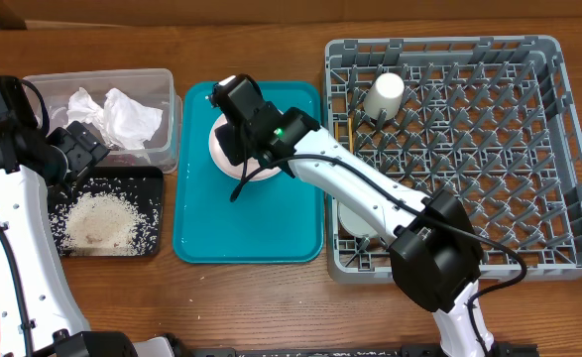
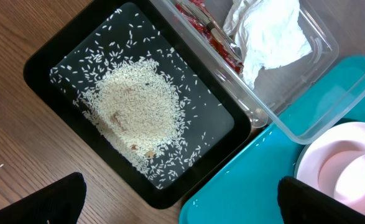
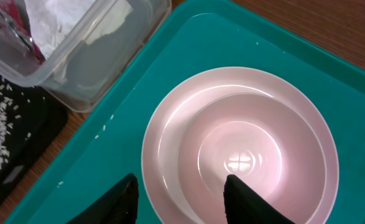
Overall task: Sort waste into correct bins and load items into the dishwasher
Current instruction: 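Lower the right gripper and grasp the pink bowl rim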
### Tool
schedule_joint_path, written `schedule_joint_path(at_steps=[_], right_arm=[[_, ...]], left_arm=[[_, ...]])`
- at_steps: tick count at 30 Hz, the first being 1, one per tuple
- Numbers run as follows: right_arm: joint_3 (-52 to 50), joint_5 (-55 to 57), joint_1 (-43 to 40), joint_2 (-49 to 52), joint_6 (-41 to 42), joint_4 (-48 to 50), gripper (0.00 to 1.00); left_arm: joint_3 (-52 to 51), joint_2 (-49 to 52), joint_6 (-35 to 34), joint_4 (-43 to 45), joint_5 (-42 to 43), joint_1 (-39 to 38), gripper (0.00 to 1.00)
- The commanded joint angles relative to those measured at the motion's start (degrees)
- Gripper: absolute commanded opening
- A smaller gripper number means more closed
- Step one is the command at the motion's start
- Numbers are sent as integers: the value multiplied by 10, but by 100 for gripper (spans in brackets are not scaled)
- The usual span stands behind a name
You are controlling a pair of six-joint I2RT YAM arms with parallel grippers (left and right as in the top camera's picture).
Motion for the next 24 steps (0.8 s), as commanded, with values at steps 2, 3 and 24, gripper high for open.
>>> schedule_joint_path(at_steps=[2, 3, 24], right_arm=[[-30, 8, -2, 10, -33, 33, 47], [-34, 8, -2, 11, -33, 40, 47], [-48, -7, -2, 53, -33, 70, 47]], left_arm=[[8, 3, 5, 1, -1, -1, 100], [8, 3, 5, 1, -1, -1, 100], [8, 3, 5, 1, -1, -1, 100]])
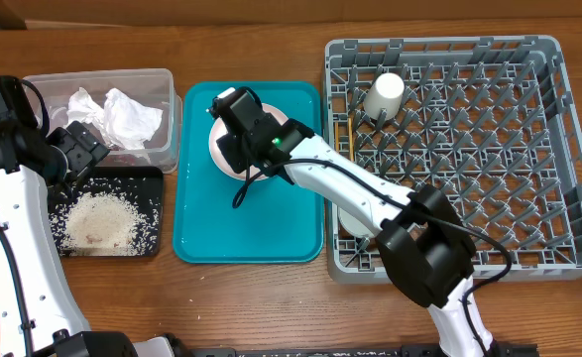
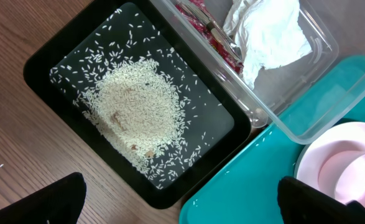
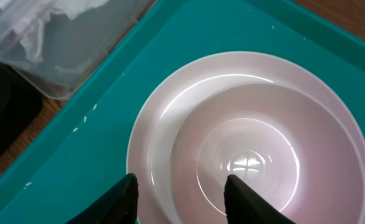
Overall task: Sort waste into correct bins and load items into the dishwasher
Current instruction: 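Lower the right gripper and grasp the pink bowl rim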
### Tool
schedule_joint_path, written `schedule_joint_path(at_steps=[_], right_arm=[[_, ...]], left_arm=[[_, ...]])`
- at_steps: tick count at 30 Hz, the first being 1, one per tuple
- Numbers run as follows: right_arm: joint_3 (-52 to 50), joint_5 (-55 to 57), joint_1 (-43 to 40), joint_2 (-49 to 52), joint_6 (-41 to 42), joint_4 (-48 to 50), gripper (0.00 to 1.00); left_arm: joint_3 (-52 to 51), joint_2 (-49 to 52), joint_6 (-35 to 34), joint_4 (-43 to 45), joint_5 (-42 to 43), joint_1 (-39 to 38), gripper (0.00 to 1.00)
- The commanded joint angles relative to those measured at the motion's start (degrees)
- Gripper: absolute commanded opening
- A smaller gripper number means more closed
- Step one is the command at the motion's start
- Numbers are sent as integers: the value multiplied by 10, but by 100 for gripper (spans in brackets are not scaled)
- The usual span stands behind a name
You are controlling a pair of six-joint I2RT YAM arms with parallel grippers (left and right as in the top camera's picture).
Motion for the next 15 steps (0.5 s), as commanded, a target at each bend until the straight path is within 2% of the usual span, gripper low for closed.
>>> schedule_joint_path(at_steps=[1, 10, 15], right_arm=[[-4, -5, -2, 30, -4, 8, 47], [-4, -5, -2, 53, -4, 3, 45], [-4, -5, -2, 53, -4, -13, 36]], left_arm=[[8, 3, 5, 1, -1, -1, 100], [8, 3, 5, 1, -1, -1, 100], [8, 3, 5, 1, -1, -1, 100]])
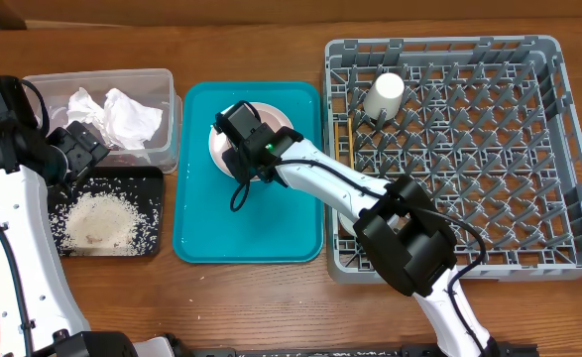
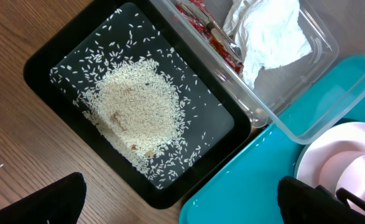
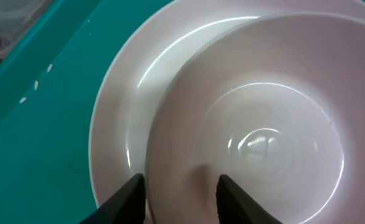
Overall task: Sort waste into correct bins and load items into the dishwasher
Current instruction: 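Lower the right gripper and grasp the pink bowl rim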
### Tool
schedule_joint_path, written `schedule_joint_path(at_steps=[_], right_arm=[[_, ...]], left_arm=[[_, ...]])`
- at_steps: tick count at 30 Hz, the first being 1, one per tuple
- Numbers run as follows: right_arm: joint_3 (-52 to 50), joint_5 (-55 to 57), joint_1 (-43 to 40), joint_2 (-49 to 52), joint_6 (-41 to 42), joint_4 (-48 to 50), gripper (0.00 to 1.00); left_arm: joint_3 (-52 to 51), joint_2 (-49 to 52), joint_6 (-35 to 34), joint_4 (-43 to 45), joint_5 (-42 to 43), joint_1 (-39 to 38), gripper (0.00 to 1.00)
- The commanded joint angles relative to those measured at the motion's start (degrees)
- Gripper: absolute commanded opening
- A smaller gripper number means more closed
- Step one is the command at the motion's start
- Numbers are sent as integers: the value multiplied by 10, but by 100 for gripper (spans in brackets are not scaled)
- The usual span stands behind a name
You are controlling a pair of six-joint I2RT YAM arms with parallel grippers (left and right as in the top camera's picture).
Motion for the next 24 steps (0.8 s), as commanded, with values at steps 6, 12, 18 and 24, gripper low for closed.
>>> schedule_joint_path(at_steps=[6, 12, 18, 24], right_arm=[[-1, -5, -2, -1, -2, -18, 34], [0, -4, -2, -29, -2, -44, 34], [0, -5, -2, -47, -2, -56, 34], [0, -5, -1, -47, -2, -49, 39]], left_arm=[[8, 3, 5, 1, -1, -1, 100], [8, 3, 5, 1, -1, -1, 100], [8, 3, 5, 1, -1, -1, 100], [8, 3, 5, 1, -1, -1, 100]])
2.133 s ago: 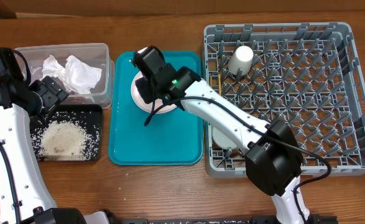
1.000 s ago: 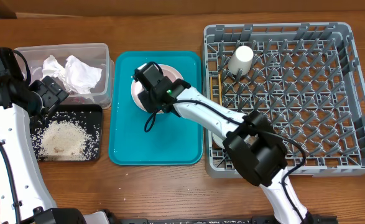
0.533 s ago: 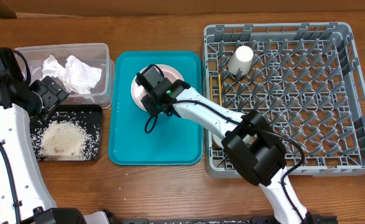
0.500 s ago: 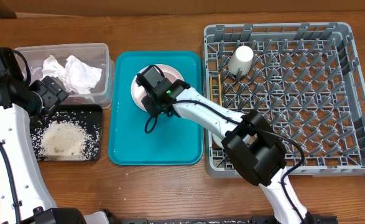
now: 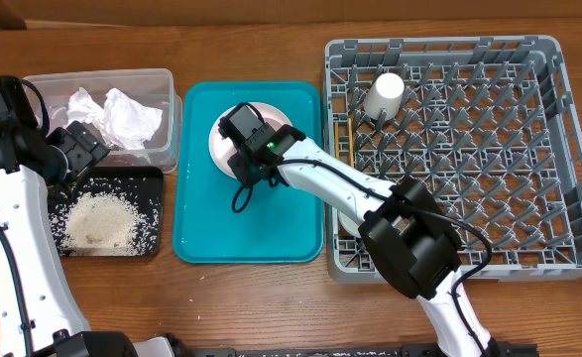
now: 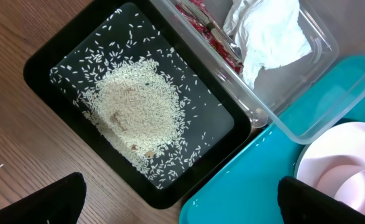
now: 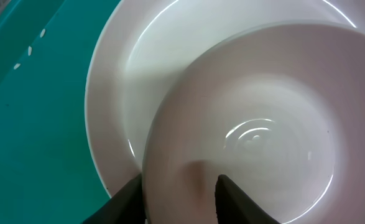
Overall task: Sort waste into correct bins and load items into the dishwasher
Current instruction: 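Lower the right gripper and grasp the pink bowl rim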
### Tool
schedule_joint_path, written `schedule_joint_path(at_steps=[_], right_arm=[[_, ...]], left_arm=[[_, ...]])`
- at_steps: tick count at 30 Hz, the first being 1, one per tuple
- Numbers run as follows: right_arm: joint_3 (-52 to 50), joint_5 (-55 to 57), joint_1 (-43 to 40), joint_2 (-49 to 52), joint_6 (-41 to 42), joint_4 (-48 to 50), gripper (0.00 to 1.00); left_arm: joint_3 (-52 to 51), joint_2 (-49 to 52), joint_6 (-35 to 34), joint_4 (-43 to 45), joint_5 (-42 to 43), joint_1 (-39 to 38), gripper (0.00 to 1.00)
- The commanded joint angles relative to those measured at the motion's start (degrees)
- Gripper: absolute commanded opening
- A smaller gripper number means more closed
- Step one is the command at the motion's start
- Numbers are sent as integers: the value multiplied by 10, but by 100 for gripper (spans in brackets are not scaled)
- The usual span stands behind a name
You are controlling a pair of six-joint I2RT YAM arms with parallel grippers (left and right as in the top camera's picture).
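A pink bowl sits off-centre on a pink plate at the back of the teal tray. My right gripper is shut on the pink bowl's near rim, with one finger inside the bowl and one outside. From overhead the gripper covers most of the bowl, and only the plate's edge shows. The grey dishwasher rack on the right holds an upturned white cup. My left gripper hangs open above the black rice tray's corner.
A clear bin with crumpled paper and a red wrapper stands at the back left. In front of it lies a black tray of rice. A thin utensil leans in the rack's left side. Several rice grains dot the teal tray.
The bowl has shifted across the plate toward my right gripper, baring more of the plate's far side. My right fingers sit slightly closer together on its rim. The left arm is unchanged.
My right gripper was open above the stacked bowl and plate. At each later moment it was lower and nearer, until its fingers straddled the bowl's near rim. Now it grips the rim and the bowl sits off-centre on the plate. The left arm stayed still throughout.
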Motion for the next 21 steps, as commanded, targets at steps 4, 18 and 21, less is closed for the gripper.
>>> schedule_joint_path(at_steps=[4, 18, 21], right_arm=[[0, -4, -1, -29, -3, 22, 39], [0, -5, -1, -16, -2, 34, 25], [0, -4, -1, -16, -2, 34, 22]], left_arm=[[8, 3, 5, 1, -2, -1, 100], [8, 3, 5, 1, -2, -1, 100], [8, 3, 5, 1, -2, -1, 100]])
